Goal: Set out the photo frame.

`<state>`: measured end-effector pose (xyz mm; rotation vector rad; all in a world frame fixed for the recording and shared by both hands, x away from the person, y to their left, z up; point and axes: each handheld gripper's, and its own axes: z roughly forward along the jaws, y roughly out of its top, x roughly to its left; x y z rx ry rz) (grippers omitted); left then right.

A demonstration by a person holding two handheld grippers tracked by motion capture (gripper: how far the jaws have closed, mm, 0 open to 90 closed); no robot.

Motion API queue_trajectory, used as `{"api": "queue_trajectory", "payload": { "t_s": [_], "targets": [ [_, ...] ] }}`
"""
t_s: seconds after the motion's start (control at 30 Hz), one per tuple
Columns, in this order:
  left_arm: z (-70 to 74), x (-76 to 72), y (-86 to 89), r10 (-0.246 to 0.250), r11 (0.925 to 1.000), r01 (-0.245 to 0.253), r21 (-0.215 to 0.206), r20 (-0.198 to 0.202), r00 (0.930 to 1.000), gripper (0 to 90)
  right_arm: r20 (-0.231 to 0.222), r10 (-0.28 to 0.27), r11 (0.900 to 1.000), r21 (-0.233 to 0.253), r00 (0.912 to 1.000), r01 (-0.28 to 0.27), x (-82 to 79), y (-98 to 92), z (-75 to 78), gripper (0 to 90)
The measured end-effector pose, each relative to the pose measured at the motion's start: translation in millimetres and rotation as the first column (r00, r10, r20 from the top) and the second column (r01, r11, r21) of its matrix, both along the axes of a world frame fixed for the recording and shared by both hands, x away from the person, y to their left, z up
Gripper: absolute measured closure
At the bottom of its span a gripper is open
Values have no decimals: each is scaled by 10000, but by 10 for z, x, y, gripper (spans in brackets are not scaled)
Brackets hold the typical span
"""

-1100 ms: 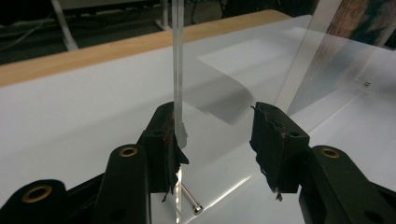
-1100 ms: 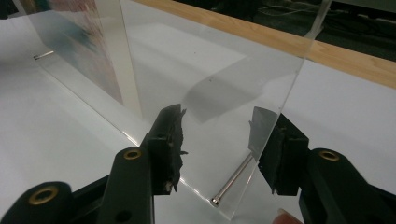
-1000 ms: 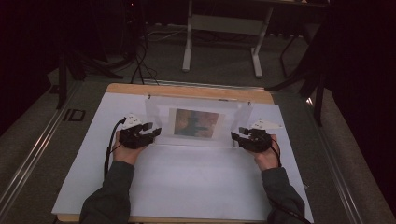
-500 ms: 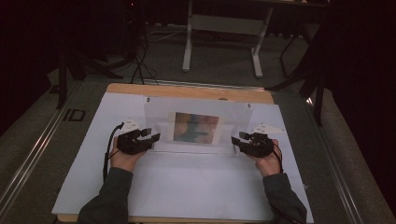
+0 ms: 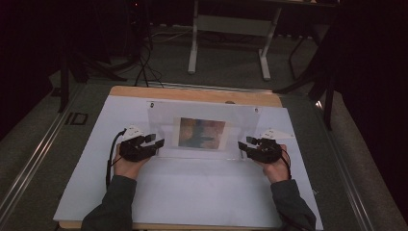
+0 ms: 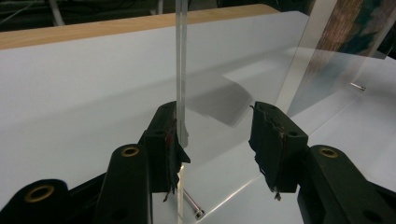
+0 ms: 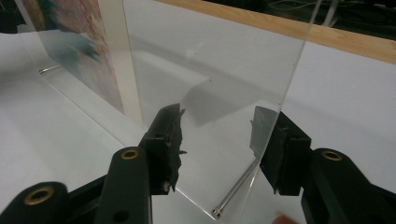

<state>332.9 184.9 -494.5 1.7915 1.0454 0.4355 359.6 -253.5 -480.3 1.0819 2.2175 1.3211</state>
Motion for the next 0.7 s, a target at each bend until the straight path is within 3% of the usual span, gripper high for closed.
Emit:
{"api": "queue_trajectory", "payload": {
  "t_s": [0.17,0.43,0.5,0.7],
  "targets": [
    [-8,2,-3,4,9999,-6,120,191,9998,524,-59,0,10000,30,10000,0,-15,-6,-10,506],
    [-18,15,16,35,10000,-35,-53,86,10000,509,-89,-22,10000,-5,10000,22,-40,-15,-3,525],
    [-19,20,28,47,9999,-46,-111,51,10000,512,-230,-16,9998,206,9997,21,-53,-20,11,549],
    [-18,0,23,116,9999,-116,-77,10,9999,496,-215,32,9999,142,9998,-29,-62,-14,47,494]
  ]
}}
